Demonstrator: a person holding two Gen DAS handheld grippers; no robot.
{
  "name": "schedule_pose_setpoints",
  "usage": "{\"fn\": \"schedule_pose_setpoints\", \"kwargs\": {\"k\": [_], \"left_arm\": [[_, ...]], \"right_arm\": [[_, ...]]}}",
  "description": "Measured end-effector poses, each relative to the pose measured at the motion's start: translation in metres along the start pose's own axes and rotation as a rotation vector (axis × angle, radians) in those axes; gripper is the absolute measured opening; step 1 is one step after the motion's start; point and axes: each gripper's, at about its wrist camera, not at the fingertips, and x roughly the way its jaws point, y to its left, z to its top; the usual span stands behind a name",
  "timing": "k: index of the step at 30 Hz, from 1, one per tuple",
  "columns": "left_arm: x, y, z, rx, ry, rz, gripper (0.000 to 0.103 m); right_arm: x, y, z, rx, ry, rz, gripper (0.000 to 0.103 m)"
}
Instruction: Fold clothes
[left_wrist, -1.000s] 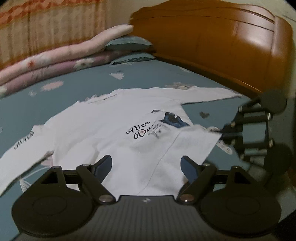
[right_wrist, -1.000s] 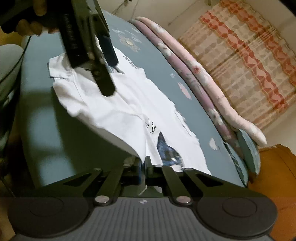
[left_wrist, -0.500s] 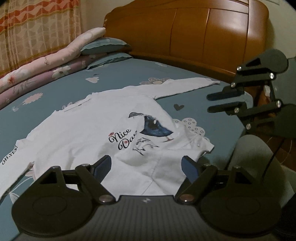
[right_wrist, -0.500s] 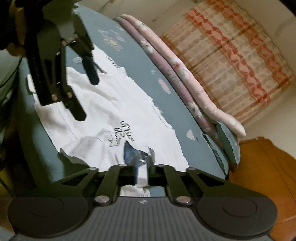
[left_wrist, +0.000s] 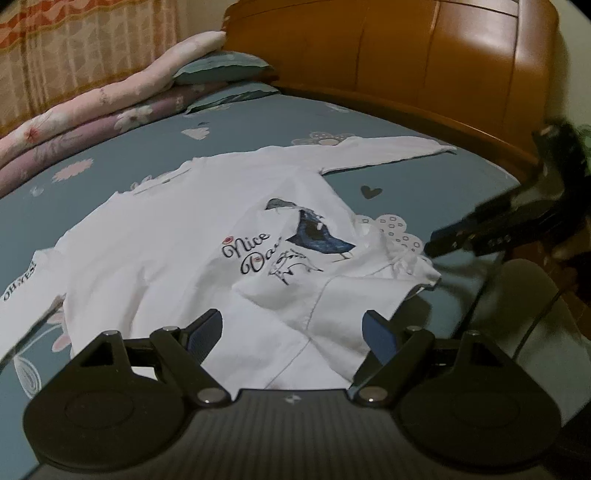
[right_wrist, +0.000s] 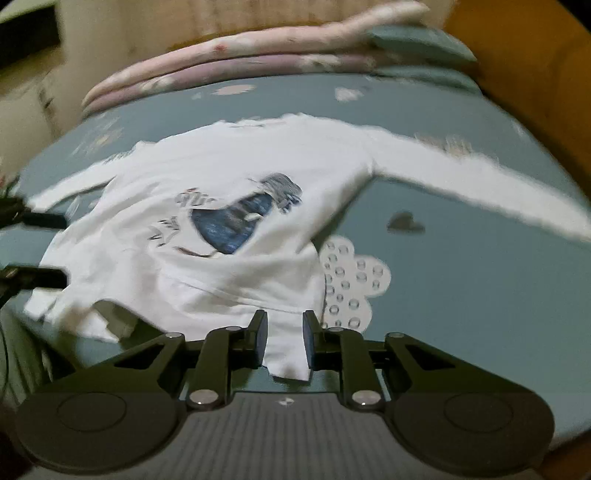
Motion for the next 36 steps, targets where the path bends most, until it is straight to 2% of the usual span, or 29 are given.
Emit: {"fn": "schedule_pose_setpoints", "kwargs": {"k": [2, 6, 8, 10, 11, 12, 15, 22, 24, 27, 28, 31, 34, 36], "left_arm": [[0.000, 0.004, -0.002, -0.022, 0.003, 0.009, 0.083], [-0.002, 0.013, -0.005, -0.064, 0.007, 0.029, 0.083], [-0.003, 0.019, -0.006, -0.079, 0.009, 0.041, 0.083], [-0.005, 0.023, -0.006, -0.091, 0.009, 0.053, 0.083], [-0.006, 0.026, -0.007, -0.098, 0.009, 0.059, 0.083], [-0.007, 0.028, -0.007, -0.105, 0.008, 0.064, 0.083], [-0.011, 0.034, -0.008, -0.122, -0.003, 0.074, 0.083], [-0.017, 0.044, -0.010, -0.164, -0.014, 0.095, 0.083], [-0.018, 0.046, -0.010, -0.175, -0.010, 0.095, 0.083], [-0.019, 0.053, -0.012, -0.193, 0.004, 0.100, 0.083], [-0.019, 0.057, -0.012, -0.209, 0.013, 0.103, 0.083], [-0.020, 0.073, -0.015, -0.275, 0.047, 0.111, 0.083], [-0.024, 0.092, -0.021, -0.362, 0.081, 0.122, 0.083], [-0.026, 0.106, -0.033, -0.444, 0.094, 0.135, 0.083]], "right_arm": [[0.014, -0.007, -0.006, 0.075, 0.006, -0.006, 0.038], [0.038, -0.016, -0.012, 0.175, 0.024, -0.022, 0.039], [0.043, -0.010, -0.015, 0.155, 0.019, -0.038, 0.040], [0.044, 0.000, -0.017, 0.109, 0.007, -0.061, 0.032], [0.044, 0.004, -0.018, 0.098, 0.011, -0.058, 0.017], [0.041, 0.006, -0.018, 0.093, 0.015, -0.050, 0.007], [0.019, 0.001, -0.015, 0.083, -0.005, -0.038, 0.004], [-0.043, -0.025, -0.005, 0.047, -0.027, -0.128, 0.004], [-0.046, -0.031, -0.005, 0.059, -0.009, -0.157, 0.005], [-0.048, -0.036, -0.006, 0.073, 0.006, -0.194, 0.015], [-0.048, -0.037, -0.007, 0.083, 0.002, -0.188, 0.016], [-0.047, -0.035, -0.007, 0.102, -0.016, -0.156, 0.028], [-0.043, -0.024, -0.008, 0.080, -0.021, -0.101, 0.030], [-0.038, -0.014, -0.008, 0.060, -0.021, -0.054, 0.037]]}}
